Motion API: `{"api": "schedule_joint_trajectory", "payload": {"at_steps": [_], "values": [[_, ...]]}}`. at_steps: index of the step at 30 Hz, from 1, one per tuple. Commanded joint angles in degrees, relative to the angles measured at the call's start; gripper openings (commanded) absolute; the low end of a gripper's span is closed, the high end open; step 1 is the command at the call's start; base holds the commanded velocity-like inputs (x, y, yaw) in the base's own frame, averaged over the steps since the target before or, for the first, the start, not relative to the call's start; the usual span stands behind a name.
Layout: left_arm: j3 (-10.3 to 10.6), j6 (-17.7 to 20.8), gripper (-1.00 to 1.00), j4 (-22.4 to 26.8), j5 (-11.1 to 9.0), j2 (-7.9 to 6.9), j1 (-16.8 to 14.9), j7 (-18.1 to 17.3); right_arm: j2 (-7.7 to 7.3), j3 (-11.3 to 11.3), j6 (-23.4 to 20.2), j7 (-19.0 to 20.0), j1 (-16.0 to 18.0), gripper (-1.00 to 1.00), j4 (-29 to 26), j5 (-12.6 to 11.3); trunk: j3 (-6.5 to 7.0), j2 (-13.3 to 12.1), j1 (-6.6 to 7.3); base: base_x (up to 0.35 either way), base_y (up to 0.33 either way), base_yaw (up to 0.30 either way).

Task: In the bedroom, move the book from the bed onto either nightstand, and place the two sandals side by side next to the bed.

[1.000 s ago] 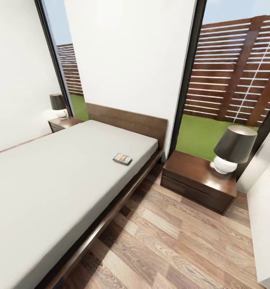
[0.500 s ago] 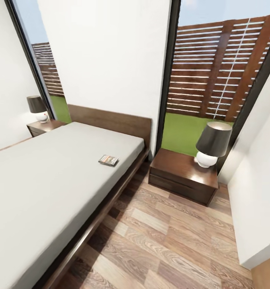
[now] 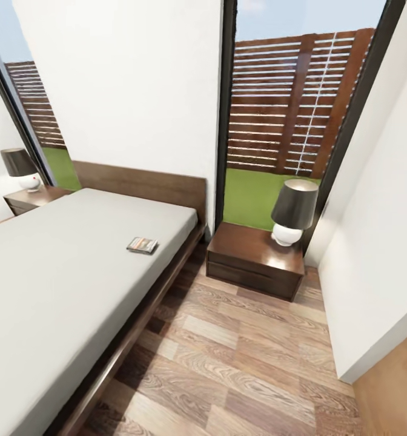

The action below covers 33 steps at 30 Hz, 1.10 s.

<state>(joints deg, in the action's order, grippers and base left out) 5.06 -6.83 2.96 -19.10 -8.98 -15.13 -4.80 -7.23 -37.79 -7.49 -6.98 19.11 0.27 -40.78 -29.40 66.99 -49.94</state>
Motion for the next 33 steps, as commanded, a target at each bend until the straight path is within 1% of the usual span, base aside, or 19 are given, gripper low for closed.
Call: {"api": "schedule_joint_trajectory", "payload": {"at_steps": [1,22,26,31,33], "values": [[0.5,-0.2,1.0,-0.1,-0.6,-0.03,0.0,-0.2,0.01,-0.5,-0.2,-0.1,0.0,1.0,0.0,-0.4,-0.05,0.0,0.0,0.0,0.0,-0.242],[0.6,-0.3,1.0,0.0,-0.6,-0.05,0.0,-0.2,0.07,-0.5,-0.2,-0.1,0.0,1.0,0.0,-0.4,-0.37,0.0,0.0,0.01,0.0,-0.224],[1.2,-0.3,1.0,0.0,-0.6,-0.05,0.0,-0.2,0.09,-0.5,-0.2,-0.1,0.0,1.0,0.0,-0.4,-0.42,0.0,0.0,0.183,0.0,-0.095],[3.3,-0.4,1.0,0.0,-0.6,-0.01,0.0,-0.1,0.33,-0.5,-0.2,-0.1,0.0,1.0,0.0,-0.4,-0.45,0.0,0.0,0.26,0.0,-0.042],[3.6,-0.4,1.0,0.0,-0.6,0.0,0.0,-0.1,0.41,-0.5,-0.2,-0.1,0.0,1.0,0.0,-0.4,-0.45,0.0,0.0,0.293,0.0,-0.021]]}}
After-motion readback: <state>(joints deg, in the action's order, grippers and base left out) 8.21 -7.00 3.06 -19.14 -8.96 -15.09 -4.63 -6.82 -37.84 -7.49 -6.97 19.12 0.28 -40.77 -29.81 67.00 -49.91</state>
